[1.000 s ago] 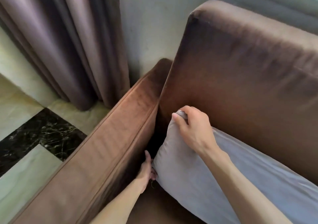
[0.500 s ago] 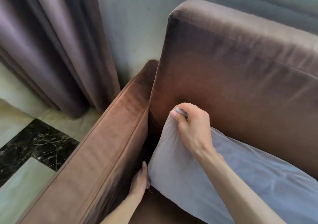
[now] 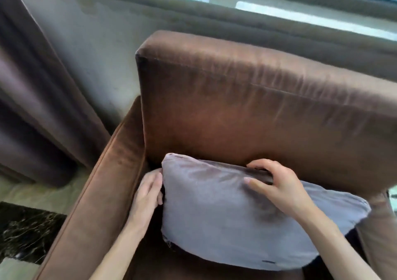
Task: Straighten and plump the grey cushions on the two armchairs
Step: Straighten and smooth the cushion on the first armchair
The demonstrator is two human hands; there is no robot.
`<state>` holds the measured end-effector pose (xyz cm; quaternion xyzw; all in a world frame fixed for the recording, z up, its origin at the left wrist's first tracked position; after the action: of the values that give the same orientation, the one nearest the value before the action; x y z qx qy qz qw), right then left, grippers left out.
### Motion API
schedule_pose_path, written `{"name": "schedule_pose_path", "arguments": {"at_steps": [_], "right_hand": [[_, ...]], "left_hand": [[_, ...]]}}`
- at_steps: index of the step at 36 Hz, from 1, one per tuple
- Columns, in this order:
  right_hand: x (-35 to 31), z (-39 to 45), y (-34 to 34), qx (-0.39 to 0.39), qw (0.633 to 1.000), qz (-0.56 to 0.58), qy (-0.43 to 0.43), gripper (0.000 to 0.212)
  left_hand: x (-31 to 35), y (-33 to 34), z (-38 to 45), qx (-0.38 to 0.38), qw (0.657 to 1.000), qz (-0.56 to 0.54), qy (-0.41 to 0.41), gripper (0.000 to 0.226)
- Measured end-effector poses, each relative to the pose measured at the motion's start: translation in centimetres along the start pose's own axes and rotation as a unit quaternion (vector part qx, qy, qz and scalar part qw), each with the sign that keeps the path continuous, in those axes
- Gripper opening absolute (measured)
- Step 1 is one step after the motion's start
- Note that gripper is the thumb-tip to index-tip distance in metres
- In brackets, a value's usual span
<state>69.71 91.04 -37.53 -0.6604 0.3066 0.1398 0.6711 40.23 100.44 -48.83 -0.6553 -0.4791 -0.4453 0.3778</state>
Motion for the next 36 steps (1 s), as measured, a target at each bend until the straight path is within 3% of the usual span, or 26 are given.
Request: {"name": "schedule_pose_path", "arguments": {"at_steps": [2, 4, 7, 11, 15, 18, 21, 23, 25, 27, 29, 32, 34, 36], "right_hand": [[3.0, -2.1, -2.0, 0.015, 0.999, -0.035, 0.032, 0.032], [6.0, -4.1, -3.7, 0.035, 0.994, -0.072, 0.069, 0.032], [9.7, -6.4, -5.7, 0.069, 0.983, -0.127, 0.114, 0.030], [12.7, -7.7, -7.2, 0.104, 0.968, -0.157, 0.165, 0.015], [13.6, -7.6, -8.2, 0.157, 0.970, -0.092, 0.162, 0.040], [13.5, -7.5, -8.6, 0.223, 0.962, -0.071, 0.140, 0.042], [13.9, -7.8, -7.7, 0.236, 0.962, -0.045, 0.131, 0.037], [14.6, -8.4, -7.3, 0.234, 0.963, 0.005, 0.136, 0.031], [15.4, -9.3, -7.2, 0.243, 0.956, 0.077, 0.147, 0.019], [16.5, -10.5, -6.9, 0.271, 0.927, 0.198, 0.167, 0.017], [17.8, -12.2, -6.2, 0.309, 0.877, 0.313, 0.195, 0.023], [20.4, -14.9, -3.4, 0.317, 0.829, 0.383, 0.256, 0.024], [22.5, -16.6, -0.5, 0.280, 0.833, 0.367, 0.304, 0.023], [24.6, -18.1, 2.7, 0.211, 0.838, 0.354, 0.357, 0.031]], "left_hand": [[4.0, 0.2, 1.0, -0.024, 0.995, 0.056, 0.085, 0.024], [6.6, 0.6, 2.2, -0.059, 0.979, 0.137, 0.142, 0.033], [8.1, 1.1, 3.5, -0.084, 0.966, 0.203, 0.137, 0.027], [8.8, 0.8, 4.2, -0.040, 0.961, 0.238, 0.132, 0.017], [8.9, 0.2, 4.6, 0.010, 0.977, 0.188, 0.102, 0.020], [8.4, 0.2, 4.7, 0.053, 0.986, 0.141, 0.071, 0.018], [8.3, 1.0, 4.1, 0.069, 0.982, 0.162, 0.066, 0.020], [9.2, 1.6, 3.4, 0.061, 0.967, 0.234, 0.083, 0.021], [10.7, 2.2, 2.4, 0.051, 0.930, 0.343, 0.126, 0.020], [12.5, 3.4, 1.1, 0.058, 0.887, 0.423, 0.173, 0.011], [13.9, 5.8, -0.5, 0.058, 0.871, 0.440, 0.212, 0.009], [15.3, 12.3, -3.2, -0.016, 0.873, 0.409, 0.265, 0.007], [15.2, 17.6, -4.6, -0.095, 0.879, 0.370, 0.286, 0.010], [14.5, 23.2, -5.7, -0.172, 0.863, 0.369, 0.301, 0.021]]}}
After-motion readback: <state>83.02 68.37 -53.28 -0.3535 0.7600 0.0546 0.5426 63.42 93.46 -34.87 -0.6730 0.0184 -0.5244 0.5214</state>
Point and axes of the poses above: each hand's wrist, its own z-axis towards the middle knuckle, its own y-axis out of the palm, x = y × z, the point moved 3 cm from there along z, towards the middle knuckle, and after that the axes turned 2 degrees about -y, right-handed, at the moved point
